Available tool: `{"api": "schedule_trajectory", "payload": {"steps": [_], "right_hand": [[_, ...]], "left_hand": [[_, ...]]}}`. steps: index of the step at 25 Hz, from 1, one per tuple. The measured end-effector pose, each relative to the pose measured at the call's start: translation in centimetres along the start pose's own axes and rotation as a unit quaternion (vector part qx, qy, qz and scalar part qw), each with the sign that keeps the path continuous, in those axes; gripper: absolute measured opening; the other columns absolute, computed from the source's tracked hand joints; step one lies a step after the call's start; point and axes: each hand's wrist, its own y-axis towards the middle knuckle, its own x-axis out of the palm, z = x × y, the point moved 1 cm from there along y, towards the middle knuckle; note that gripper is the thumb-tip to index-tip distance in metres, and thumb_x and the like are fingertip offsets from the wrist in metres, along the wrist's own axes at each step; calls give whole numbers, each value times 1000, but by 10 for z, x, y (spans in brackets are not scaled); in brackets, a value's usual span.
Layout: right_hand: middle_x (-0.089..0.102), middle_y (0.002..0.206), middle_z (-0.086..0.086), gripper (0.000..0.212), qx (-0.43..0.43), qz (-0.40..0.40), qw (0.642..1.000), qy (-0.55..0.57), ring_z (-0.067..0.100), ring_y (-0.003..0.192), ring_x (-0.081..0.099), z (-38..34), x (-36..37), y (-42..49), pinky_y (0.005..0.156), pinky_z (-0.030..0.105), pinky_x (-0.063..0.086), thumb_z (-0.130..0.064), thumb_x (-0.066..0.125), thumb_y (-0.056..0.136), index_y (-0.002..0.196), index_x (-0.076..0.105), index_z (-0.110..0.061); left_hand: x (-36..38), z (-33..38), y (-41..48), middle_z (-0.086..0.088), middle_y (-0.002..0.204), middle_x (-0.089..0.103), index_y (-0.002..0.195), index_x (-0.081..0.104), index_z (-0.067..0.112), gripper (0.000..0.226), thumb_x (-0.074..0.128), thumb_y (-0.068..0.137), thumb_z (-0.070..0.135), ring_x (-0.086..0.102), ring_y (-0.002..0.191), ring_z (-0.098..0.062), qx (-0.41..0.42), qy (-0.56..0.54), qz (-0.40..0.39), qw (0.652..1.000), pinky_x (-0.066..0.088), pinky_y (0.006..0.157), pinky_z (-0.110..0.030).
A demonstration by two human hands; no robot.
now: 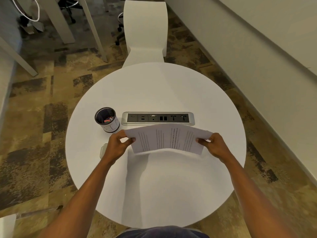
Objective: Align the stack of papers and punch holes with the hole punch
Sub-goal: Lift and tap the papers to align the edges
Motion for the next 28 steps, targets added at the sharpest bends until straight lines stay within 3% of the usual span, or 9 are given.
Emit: {"api": "schedule_trajectory", "payload": {"steps": [7,10,12,15,17,20,22,26,28], "right_hand": [[66,120,3,43,60,-95,994,8,23,110,62,17,11,-4,95,36,50,-12,72,84,125,59,-14],[75,98,-7,16,29,-38,998,45,14,95,71,1,4,-7,87,32,57,-15,71,85,98,73,-25],[77,85,-12,15,-9,-10,999,53,11,84,73,-24,-11,-7,78,24,58,-16,72,84,84,76,-30],[77,81,-1,13,-78,9,997,9,10,74,71,-75,-35,-8,67,20,54,-18,73,84,82,78,-29],[77,81,-1,11,-126,-10,990,-63,11,75,71,-109,-47,-7,67,22,54,-19,71,86,87,79,-26],[77,89,-2,12,-160,-58,973,-158,18,81,71,-156,-53,-4,71,32,57,-17,69,86,95,79,-17],[75,93,-7,15,-179,-96,956,-212,16,83,70,-182,-48,-5,70,30,58,-16,68,87,98,78,-20],[72,90,-17,13,-201,-127,941,-239,13,84,70,-205,-38,-5,68,26,60,-20,69,86,96,77,-24],[72,95,-12,17,-183,-68,950,-242,17,89,68,-197,-43,-1,71,31,60,-25,74,82,99,74,-24]], "left_hand": [[5,-4,-9,9,117,69,114,66,25,43,81,74,26,59,113,-11,-41,38,-28,998,40,99,-38],[0,3,-8,17,112,68,109,65,36,42,82,71,31,61,109,-4,-29,16,-10,999,45,96,-36],[-5,12,-5,15,114,67,111,61,36,47,82,70,32,60,111,-4,-19,3,19,1000,46,95,-31],[-9,31,4,5,129,59,126,54,24,63,83,71,29,54,120,-10,3,-3,63,998,42,95,-23],[-4,52,9,8,134,56,130,53,24,65,81,72,32,51,124,-8,46,16,26,998,39,99,-23],[17,87,10,12,134,56,127,56,28,62,81,71,38,50,124,-5,98,65,-72,990,38,102,-23],[32,104,10,12,124,63,121,61,27,51,80,74,35,56,115,-2,124,65,-110,984,42,95,-20],[46,113,7,10,97,75,100,73,24,16,71,84,19,70,86,-6,122,-32,-90,988,57,77,-28],[45,109,3,10,95,76,97,75,22,14,71,84,16,72,84,-12,105,-85,-56,989,58,74,-31]]}}
